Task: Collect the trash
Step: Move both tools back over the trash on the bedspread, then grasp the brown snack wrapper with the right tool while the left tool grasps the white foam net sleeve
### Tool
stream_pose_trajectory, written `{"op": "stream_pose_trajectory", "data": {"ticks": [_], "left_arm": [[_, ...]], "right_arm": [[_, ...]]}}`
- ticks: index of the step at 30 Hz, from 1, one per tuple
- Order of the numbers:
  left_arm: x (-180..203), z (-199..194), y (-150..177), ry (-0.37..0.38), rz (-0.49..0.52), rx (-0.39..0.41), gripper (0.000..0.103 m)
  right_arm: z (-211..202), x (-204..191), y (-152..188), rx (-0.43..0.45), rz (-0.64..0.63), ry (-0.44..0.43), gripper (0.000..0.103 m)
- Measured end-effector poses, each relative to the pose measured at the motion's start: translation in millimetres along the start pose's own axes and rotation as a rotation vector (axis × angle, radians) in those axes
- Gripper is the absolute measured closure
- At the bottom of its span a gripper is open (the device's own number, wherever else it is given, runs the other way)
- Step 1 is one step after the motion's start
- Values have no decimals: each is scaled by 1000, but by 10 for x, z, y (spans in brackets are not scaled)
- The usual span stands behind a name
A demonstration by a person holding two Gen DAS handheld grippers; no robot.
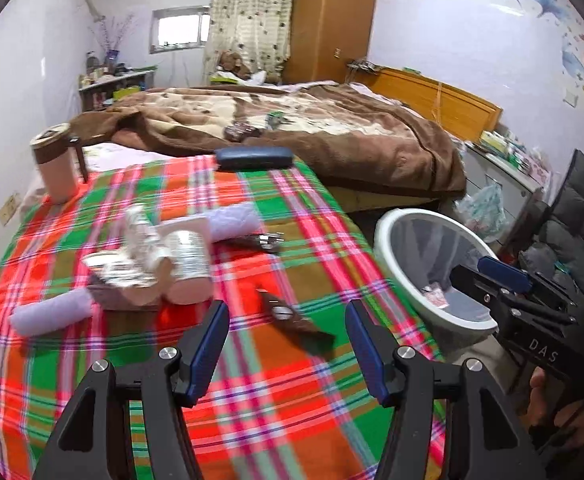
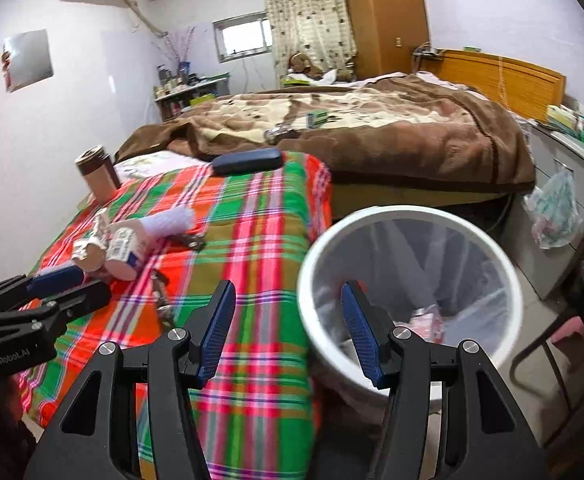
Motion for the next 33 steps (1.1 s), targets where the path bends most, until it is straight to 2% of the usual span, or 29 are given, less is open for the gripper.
{"op": "stream_pose_trajectory", "data": {"ticks": [7, 15, 26, 33], "left_arm": [[-531, -97, 61, -75, -73, 9, 43], [-1074, -166, 122, -122, -137, 11, 43], [-1651, -126, 213, -165, -148, -4, 43], [-2032, -4, 214, -205, -130, -50, 43]], "right_arm": [[125, -310, 15, -24, -54, -51, 46], [256, -616, 74, -67, -114, -97, 46], [517, -858, 202, -152, -153, -94, 46], [644, -965, 236, -200, -161, -115, 46]]}}
Point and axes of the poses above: each gripper's, at about its wrist camera, not at the fingertips, and z roughly the way its jaws point, x to its right, y to its underside, the point moved 8 cm from there along z, roughly the way its jaws point, and after that the axes turned 5 degrees about -x, right-handed, at the moved point
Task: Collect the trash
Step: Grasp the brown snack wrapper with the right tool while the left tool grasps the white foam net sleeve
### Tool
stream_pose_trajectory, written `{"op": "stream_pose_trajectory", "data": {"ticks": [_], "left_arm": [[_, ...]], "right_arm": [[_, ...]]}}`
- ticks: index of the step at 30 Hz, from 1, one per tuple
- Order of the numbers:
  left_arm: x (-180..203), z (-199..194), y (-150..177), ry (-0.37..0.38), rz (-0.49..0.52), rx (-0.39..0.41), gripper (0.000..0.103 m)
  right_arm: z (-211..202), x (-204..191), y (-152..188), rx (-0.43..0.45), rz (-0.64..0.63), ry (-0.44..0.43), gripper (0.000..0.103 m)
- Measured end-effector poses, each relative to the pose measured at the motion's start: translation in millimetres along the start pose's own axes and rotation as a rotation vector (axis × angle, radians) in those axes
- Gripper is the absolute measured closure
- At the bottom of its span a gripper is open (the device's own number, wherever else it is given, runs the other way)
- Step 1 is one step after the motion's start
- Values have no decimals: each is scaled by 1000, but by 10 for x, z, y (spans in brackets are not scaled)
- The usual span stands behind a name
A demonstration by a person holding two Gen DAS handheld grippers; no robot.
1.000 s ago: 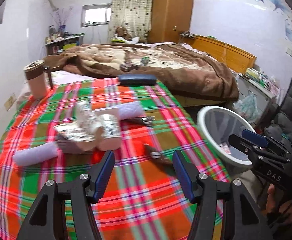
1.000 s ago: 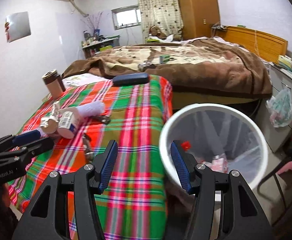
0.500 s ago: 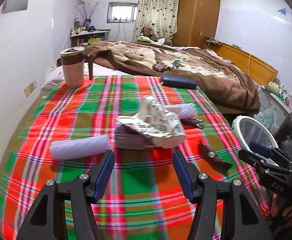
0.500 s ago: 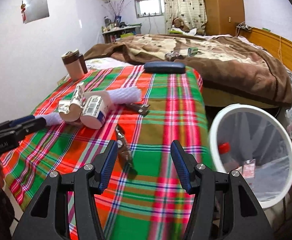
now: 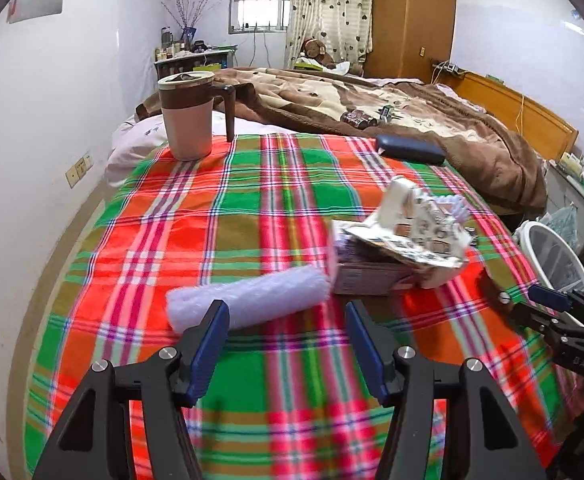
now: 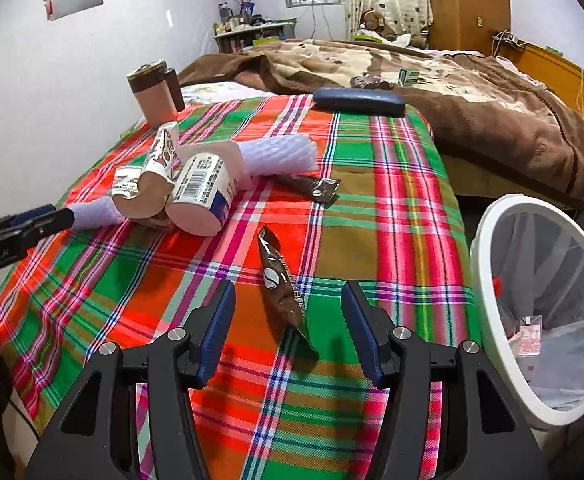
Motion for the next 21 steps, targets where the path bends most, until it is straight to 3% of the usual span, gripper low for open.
{"op": "stream_pose_trajectory", "data": {"ticks": [6, 8, 12, 15, 21], "left_arm": [[-187, 109, -124, 12, 12, 0, 43], [-232, 159, -157, 7, 31, -4, 43], [-364, 267, -188, 9, 29, -26, 43], [-382, 336, -165, 13, 58, -44, 43], [-333, 447, -59, 93, 80, -87, 43]], "right_arm": [[93, -45, 8, -23, 0, -8, 47], [113, -59, 17, -30, -1, -14, 58], [145, -69, 35, -44, -1, -13, 66], [146, -83, 51, -47, -2, -11, 82], [140, -136, 84, -50, -12, -13, 84]]}}
Point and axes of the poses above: each gripper's, at about its wrist camera, not at the fingertips, and z roughly the way its jaws point, x to its right, y to its underside, the point moved 8 cm from there along z, roughly the way its jaws point, and after that the axes turned 5 degrees about -x, right-handed, at the moved point
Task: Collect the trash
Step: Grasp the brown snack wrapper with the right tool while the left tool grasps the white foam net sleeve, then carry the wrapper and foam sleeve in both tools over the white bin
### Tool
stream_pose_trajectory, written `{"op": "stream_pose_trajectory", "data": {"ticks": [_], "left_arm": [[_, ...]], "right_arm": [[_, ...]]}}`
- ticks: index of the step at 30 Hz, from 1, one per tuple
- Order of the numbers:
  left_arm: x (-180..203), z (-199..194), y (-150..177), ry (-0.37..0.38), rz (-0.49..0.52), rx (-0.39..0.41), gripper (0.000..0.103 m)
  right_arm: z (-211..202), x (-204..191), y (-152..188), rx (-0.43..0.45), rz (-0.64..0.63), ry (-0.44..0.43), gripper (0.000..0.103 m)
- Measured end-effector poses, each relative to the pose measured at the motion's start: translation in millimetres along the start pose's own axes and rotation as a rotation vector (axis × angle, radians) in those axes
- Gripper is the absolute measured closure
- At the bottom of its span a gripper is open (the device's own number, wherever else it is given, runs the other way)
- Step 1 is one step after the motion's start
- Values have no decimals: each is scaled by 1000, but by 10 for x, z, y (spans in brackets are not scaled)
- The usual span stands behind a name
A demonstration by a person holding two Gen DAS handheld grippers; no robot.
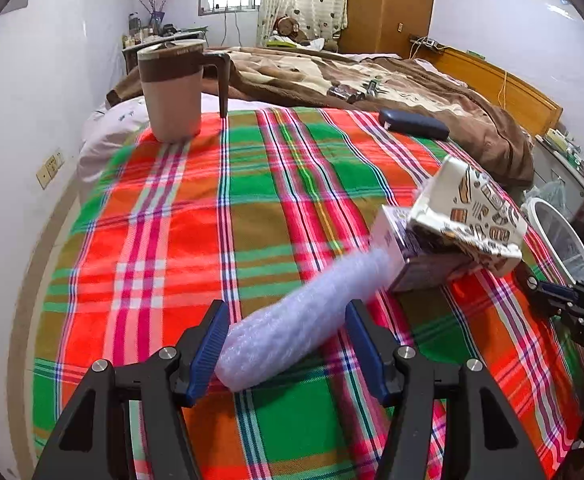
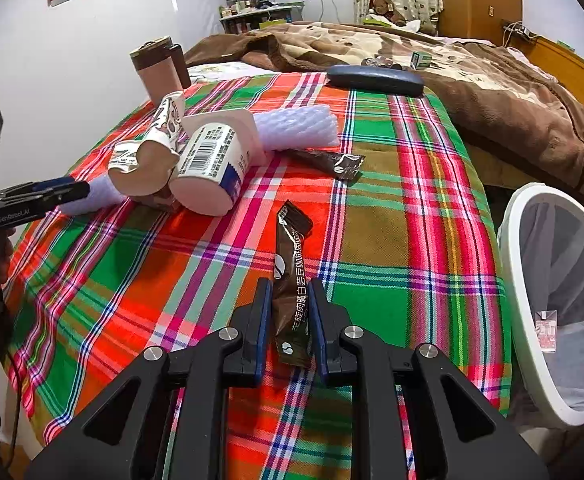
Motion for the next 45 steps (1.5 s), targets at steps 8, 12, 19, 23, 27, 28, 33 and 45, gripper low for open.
{"op": "stream_pose_trajectory", "data": {"ticks": [8, 12, 19, 23, 27, 28, 33, 45], "left_arm": [[404, -34, 191, 64, 104, -36, 43], [510, -94, 221, 63, 128, -19, 43], [338, -24, 78, 45, 24, -9, 43], [412, 113, 103, 36, 46, -42, 43], [399, 130, 96, 55, 12, -39, 46], [399, 123, 93, 50, 13, -35, 48], [418, 156, 114, 38, 8, -55, 69], [497, -13, 165, 36, -29, -18, 76]], "right_arm": [[-4, -18, 11, 1, 1, -3, 84], [-9, -25, 20, 1, -2, -3, 84], [5, -35, 20, 1, 2, -3, 84], [7, -40, 16, 1, 5, -5, 84], [8, -42, 15, 4, 8, -7, 84], [8, -42, 16, 4, 9, -8, 84], [9, -41, 19, 6, 12, -11, 84], [-34, -43, 21, 17, 20, -32, 84]]}}
Point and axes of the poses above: each gripper's, at about its wrist camera, not at the fingertips, and z roughly the way its jaws point, x to its right, y to its underside, the point moved 8 cm from there along z, roughly the way its jaws point, and after that the axes turned 5 degrees about -x, right-handed, at the moved point
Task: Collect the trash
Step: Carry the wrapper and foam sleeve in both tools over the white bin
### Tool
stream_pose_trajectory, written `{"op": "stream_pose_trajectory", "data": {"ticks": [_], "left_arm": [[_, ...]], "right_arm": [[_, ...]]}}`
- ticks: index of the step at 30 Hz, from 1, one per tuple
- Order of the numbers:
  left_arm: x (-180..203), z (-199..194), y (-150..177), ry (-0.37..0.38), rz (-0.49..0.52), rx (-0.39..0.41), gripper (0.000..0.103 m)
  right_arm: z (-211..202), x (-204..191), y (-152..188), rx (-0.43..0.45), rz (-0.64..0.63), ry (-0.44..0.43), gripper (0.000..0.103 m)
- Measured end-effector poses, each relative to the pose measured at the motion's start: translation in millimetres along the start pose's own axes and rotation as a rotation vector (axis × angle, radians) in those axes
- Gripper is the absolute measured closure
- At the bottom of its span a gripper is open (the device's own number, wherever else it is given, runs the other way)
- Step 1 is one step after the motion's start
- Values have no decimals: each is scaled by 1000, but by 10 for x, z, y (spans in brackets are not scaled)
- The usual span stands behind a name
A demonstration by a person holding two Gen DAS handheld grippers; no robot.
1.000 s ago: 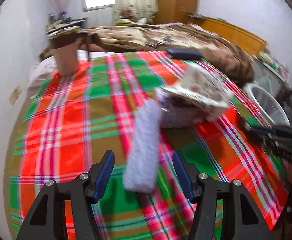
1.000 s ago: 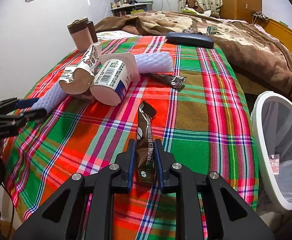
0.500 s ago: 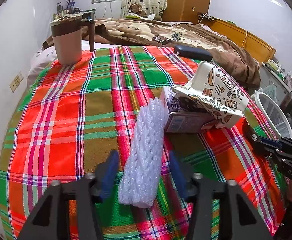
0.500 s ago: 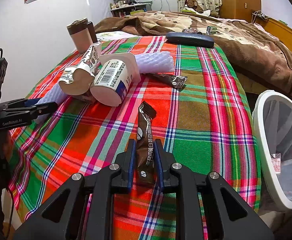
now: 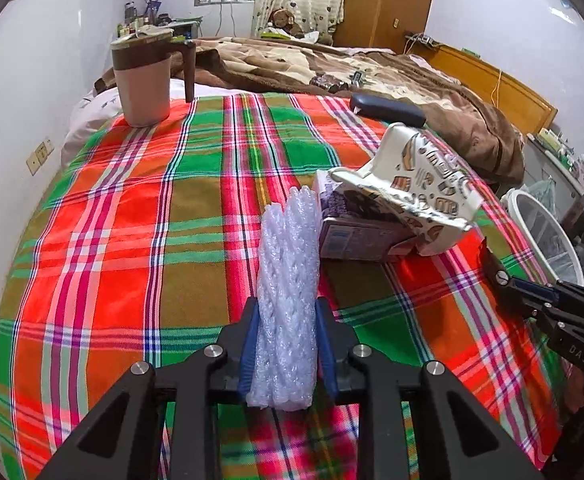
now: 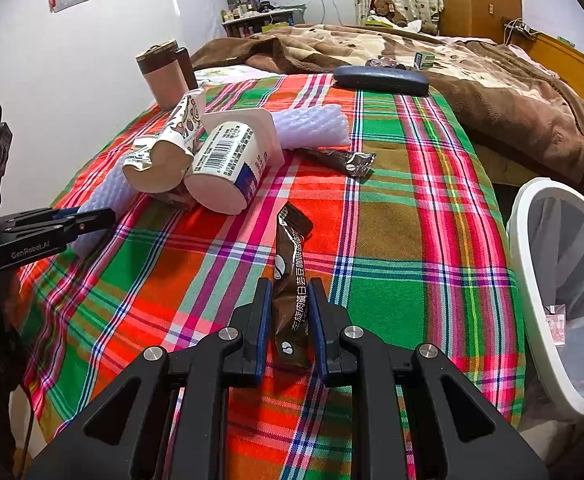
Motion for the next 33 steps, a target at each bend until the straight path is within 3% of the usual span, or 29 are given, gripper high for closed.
{"op": "stream_pose_trajectory", "data": {"ticks": [20, 33], "left_arm": [[647, -645, 11, 46, 43, 119, 76], [1219, -721, -20, 86, 96, 134, 76]], "right_arm": [[-340, 77, -78, 84, 30, -35, 84], [-625, 350, -69, 138, 63, -10, 84]]}}
Point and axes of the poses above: each gripper's, at about its wrist camera, not at the fingertips, and z roughly the way its jaws point, x to its right, y to its underside, the point moved 8 cm from there along z, roughly the way its jaws point, and after that the axes turned 5 degrees about -x, right-handed, at the moved point
